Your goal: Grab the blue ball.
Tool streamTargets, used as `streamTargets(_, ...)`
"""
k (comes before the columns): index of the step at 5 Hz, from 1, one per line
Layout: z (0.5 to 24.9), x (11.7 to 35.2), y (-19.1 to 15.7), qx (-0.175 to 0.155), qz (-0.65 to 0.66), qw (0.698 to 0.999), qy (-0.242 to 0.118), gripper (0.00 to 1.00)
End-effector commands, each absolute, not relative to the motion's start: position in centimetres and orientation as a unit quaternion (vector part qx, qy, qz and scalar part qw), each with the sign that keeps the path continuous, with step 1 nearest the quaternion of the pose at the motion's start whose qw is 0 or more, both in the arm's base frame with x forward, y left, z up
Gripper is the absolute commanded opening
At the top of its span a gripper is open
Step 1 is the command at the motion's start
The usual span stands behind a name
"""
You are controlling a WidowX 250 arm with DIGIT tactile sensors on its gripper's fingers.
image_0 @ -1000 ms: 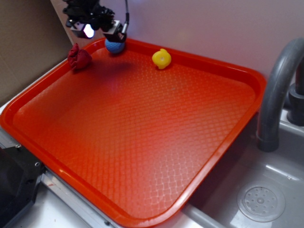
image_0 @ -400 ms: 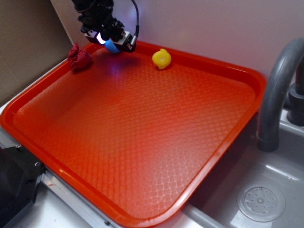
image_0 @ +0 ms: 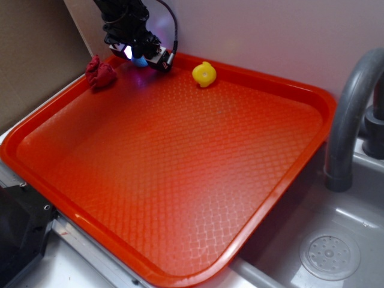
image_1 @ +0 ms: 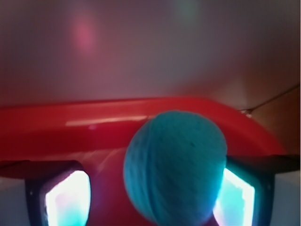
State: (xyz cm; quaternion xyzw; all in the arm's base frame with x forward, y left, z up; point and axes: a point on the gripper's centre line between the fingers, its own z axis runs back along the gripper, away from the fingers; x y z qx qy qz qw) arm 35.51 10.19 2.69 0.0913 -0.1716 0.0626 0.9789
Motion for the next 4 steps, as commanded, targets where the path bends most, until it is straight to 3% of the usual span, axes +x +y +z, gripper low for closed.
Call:
streamTargets(1, 3.2, 37.5, 11.8, 0.102, 0.095, 0.973, -0.182, 0.00)
streamTargets(4, 3.7, 36.8, 10.7, 0.111, 0.088, 0.971, -0.193, 0.00)
